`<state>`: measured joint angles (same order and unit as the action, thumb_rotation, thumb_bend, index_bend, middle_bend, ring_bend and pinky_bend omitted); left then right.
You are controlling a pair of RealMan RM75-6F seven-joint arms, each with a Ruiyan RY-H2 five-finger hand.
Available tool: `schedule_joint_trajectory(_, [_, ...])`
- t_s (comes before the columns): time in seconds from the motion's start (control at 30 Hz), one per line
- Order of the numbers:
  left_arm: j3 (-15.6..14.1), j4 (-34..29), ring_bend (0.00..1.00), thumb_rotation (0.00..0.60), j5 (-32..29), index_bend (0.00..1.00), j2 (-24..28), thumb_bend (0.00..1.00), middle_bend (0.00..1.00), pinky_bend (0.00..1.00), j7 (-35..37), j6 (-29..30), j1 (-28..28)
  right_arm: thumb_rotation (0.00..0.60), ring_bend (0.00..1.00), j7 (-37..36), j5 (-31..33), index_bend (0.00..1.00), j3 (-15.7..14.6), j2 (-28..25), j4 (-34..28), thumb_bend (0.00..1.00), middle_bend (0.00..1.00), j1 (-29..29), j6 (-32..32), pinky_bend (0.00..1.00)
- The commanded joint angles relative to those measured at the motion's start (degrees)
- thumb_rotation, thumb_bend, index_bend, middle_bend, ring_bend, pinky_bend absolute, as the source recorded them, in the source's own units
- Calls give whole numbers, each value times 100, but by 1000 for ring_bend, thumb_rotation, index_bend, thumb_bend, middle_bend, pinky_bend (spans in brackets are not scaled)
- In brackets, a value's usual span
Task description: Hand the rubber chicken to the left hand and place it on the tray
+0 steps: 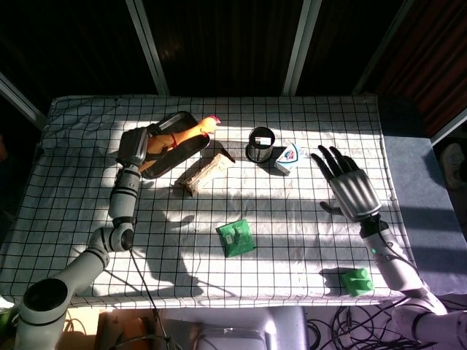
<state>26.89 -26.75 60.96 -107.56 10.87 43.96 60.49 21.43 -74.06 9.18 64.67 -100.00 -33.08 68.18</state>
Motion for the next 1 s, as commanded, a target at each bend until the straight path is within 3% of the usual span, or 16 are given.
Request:
schedule_joint_trajectory(0.03, [217,1430,566,600,-210,598,-900,642,646,787,396,-599,691,600,0,9,41,0,7,-39,-26,62,0,7,-47,206])
schedule_joint_trajectory(0.1, [191,1682,484,600,-211,530,-1064,638,550,683,340,-779,771,600,0,13,77,0,11,-76,-93,62,0,3,-101,206])
schedule_joint_trajectory(0.23, [212,1999,165,600,-278,194,-1294,596,197,378,96,-1116,895,600,0,65,40,0,4,-166,-296,62,0,22,-101,206])
schedule_joint_trajectory(0.3, [244,2068,52,600,-320,64,-1368,568,77,292,37,-1192,938,600,0,124,6,0,-18,-216,-382,62,0,50,-78,206])
schedule_joint_trajectory(0.37, [218,2131,1,600,-298,2,-1413,549,7,216,-64,-1173,960,600,0,164,23,0,-33,-273,-459,62,0,72,-88,206])
schedule_joint_trajectory(0.7, [120,2259,0,600,-202,0,-1417,486,0,27,-655,-713,922,600,0,233,150,0,-87,-613,-706,62,0,181,-174,206])
schedule_joint_trajectory(0.87, [133,2103,0,600,-194,0,-1333,457,0,0,-422,-503,883,600,0,137,103,0,-90,-638,-683,62,0,189,-216,199])
schedule_joint_trajectory(1.0, [4,1721,0,600,3,0,-1127,451,0,0,268,-51,758,600,0,38,-55,0,-125,-696,-638,62,0,297,-79,176])
